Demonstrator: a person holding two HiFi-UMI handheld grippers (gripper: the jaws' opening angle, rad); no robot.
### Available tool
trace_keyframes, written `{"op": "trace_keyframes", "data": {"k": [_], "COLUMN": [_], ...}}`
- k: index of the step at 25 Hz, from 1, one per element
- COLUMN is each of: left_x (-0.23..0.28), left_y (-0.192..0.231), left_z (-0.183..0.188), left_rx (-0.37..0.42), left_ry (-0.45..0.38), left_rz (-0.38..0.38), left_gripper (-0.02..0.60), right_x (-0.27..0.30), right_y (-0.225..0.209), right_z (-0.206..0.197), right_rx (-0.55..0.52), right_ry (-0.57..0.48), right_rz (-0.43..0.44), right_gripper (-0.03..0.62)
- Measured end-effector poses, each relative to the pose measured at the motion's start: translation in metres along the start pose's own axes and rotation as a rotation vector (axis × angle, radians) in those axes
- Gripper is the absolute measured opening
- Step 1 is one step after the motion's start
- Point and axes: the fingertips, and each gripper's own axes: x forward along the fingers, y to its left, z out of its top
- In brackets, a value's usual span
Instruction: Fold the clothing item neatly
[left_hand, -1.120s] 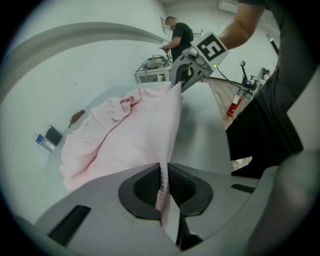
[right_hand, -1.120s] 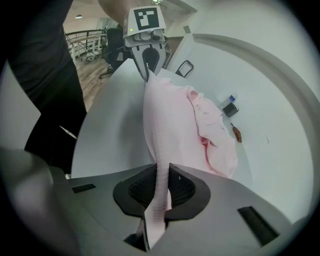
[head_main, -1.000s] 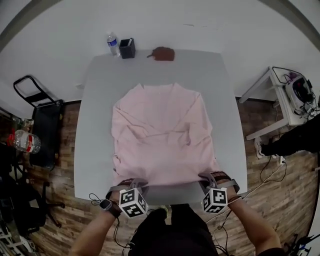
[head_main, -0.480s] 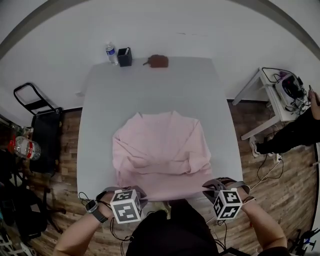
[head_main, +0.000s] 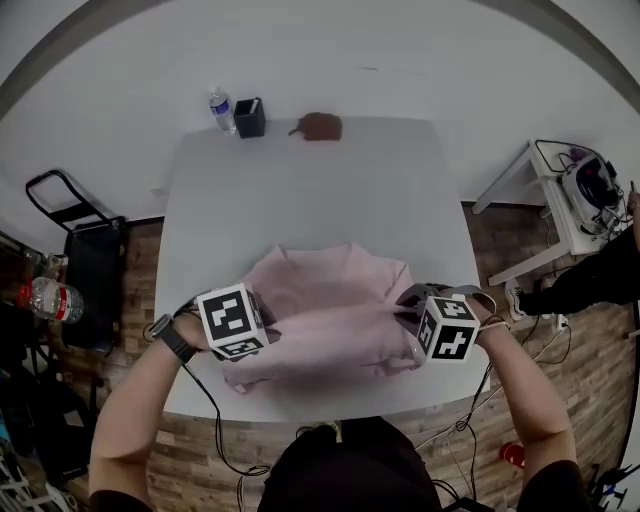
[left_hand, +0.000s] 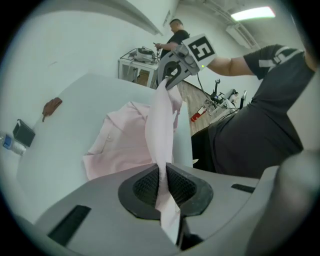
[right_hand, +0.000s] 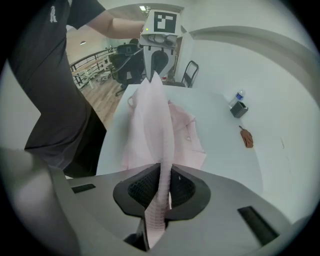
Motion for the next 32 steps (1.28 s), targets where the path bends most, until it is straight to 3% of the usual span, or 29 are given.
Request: {"op": "trace_keyframes", "data": {"k": [8,12,17,20,23,25,28,31,32], "left_x": [0.043,0.077,0.109,0.112,0.097,0.079,0.044,0.007,-0.004], "left_y": [0.134,0.170,0.198,0.202,0.210,0.219,0.233,0.234,0.230], "left_z": [-0.004,-0.019,-0.034,-0.040,-0.047,-0.054,-0.064,-0.053,-0.047], "left_rx": [-0.134,-0.220,-0.303,-0.354,-0.414,-0.450,-0.487,-0.487,-0.475], "left_ry": [0.111,0.130,0.126,0.064,-0.028,-0.096,-0.202,-0.371,-0.429], "left_rz": [-0.079,-0.107,-0.113,-0.141,-0.151,-0.127,-0.051,-0.004,0.016], "left_gripper": [0.023,0.023,0.039,0.140,0.183,0.187,0.187,0.184,0.163], "right_x": [0.094,0.139,0.180,0.192,0.190,0.175,0.134,0.098,0.089], "right_y": [-0.088,-0.098,-0.108,-0.111,-0.120,-0.134,-0.161,-0.169,-0.166], "right_z": [-0.020,-0.028,-0.032,-0.035,-0.039,-0.038,-0.022,0.005,0.014], "right_rx": [0.034,0.031,0.029,0.064,0.109,0.161,0.260,0.347,0.376], "right_ry": [0.059,0.088,0.082,0.048,-0.003,-0.056,-0.183,-0.326,-0.364], "right_rz": [0.162,0.207,0.191,0.166,0.135,0.101,0.000,-0.081,-0.103], "right_gripper": [0.046,0.046,0.048,0.085,0.156,0.206,0.207,0.204,0.176]}}
